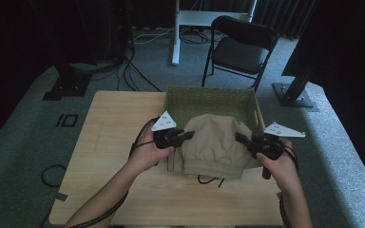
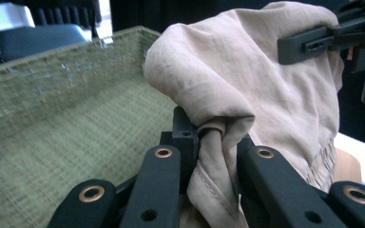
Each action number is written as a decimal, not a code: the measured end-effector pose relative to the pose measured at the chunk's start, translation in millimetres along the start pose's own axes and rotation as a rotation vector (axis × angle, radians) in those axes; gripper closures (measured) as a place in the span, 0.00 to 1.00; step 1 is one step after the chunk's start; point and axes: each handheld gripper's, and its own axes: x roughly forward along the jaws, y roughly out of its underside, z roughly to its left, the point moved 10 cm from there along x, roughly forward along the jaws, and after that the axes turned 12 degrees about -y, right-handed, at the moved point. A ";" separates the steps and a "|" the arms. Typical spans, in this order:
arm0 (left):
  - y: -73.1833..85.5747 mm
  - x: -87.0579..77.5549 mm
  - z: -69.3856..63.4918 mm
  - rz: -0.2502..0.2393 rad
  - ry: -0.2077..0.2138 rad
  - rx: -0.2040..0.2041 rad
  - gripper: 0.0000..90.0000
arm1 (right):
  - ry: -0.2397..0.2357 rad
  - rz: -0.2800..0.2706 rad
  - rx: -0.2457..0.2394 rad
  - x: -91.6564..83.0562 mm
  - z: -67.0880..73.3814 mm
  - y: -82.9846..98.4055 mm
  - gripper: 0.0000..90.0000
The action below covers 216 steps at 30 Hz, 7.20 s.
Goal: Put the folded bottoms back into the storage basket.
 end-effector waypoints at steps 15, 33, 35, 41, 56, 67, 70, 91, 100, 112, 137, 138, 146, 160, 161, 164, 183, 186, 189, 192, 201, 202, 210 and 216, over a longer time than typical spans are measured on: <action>-56.6 -0.8 23.5 -0.055 -0.033 0.007 0.91 | -0.002 -0.055 -0.028 -0.1 -6.9 -60.5 0.92; -118.3 11.6 62.1 -0.120 -0.095 -0.005 0.91 | 0.011 -0.121 -0.028 8.5 -28.3 -133.4 0.92; -119.5 15.9 66.7 -0.117 -0.103 -0.003 0.92 | 0.016 -0.127 -0.025 12.3 -33.8 -138.4 0.92; -120.1 33.0 81.5 -0.113 -0.131 -0.023 0.92 | 0.034 -0.108 -0.010 26.7 -51.7 -143.9 0.92; -84.8 77.3 111.3 -0.047 -0.168 -0.089 0.92 | 0.065 -0.063 0.059 68.3 -99.3 -121.2 0.92; -46.4 111.3 115.3 -0.011 -0.165 -0.126 0.91 | 0.100 -0.013 0.135 93.3 -134.5 -73.7 0.92; -31.7 122.0 113.3 0.009 -0.165 -0.125 0.91 | 0.114 0.003 0.154 99.1 -143.8 -58.7 0.92; 27.4 160.1 109.0 0.116 -0.178 -0.175 0.91 | 0.186 0.111 0.198 123.5 -180.6 6.1 0.92; 35.5 167.2 110.4 0.130 -0.181 -0.193 0.91 | 0.209 0.147 0.207 128.7 -188.1 16.9 0.92; 45.6 174.7 118.4 0.196 -0.204 -0.213 0.90 | 0.213 0.179 0.245 142.2 -198.5 26.0 0.91; 71.6 202.4 130.4 0.294 -0.294 -0.211 0.71 | 0.298 0.342 0.312 163.6 -222.6 56.3 0.77; 71.6 203.3 130.6 0.290 -0.298 -0.213 0.68 | 0.303 0.343 0.315 163.3 -223.2 56.7 0.77; 68.8 206.6 138.1 0.250 -0.381 -0.157 0.28 | 0.329 0.376 0.296 160.2 -228.5 63.3 0.45; 38.5 196.6 124.7 0.198 -0.325 -0.103 0.20 | 0.287 0.280 0.221 153.8 -217.0 31.5 0.16; 34.1 194.6 122.9 0.194 -0.313 -0.108 0.20 | 0.279 0.265 0.221 153.2 -214.9 26.6 0.16; 26.7 189.4 122.9 0.191 -0.309 -0.094 0.20 | 0.256 0.249 0.195 150.2 -208.2 13.8 0.16; -5.5 151.0 118.3 0.180 -0.282 -0.116 0.21 | 0.199 0.133 0.097 129.0 -179.6 -32.3 0.16; -11.8 146.3 112.4 0.149 -0.262 -0.139 0.21 | 0.181 0.115 0.087 126.6 -171.4 -36.5 0.16; -15.8 140.6 106.0 0.131 -0.245 -0.141 0.21 | 0.169 0.101 0.086 124.1 -165.7 -38.4 0.16; -20.0 134.9 100.9 0.105 -0.231 -0.140 0.21 | 0.151 0.097 0.079 121.6 -158.7 -38.4 0.16; -17.1 116.7 92.2 0.090 -0.201 -0.128 0.21 | 0.122 0.071 0.047 110.7 -143.0 -41.6 0.15; -17.1 116.7 92.2 0.090 -0.201 -0.128 0.21 | 0.122 0.071 0.047 110.7 -143.0 -41.6 0.15; -15.1 105.5 88.9 0.069 -0.201 -0.148 0.21 | 0.084 0.062 0.014 103.5 -123.9 -41.6 0.15; -18.8 93.1 81.2 0.039 -0.188 -0.144 0.21 | 0.057 0.054 -0.005 98.6 -108.9 -43.8 0.15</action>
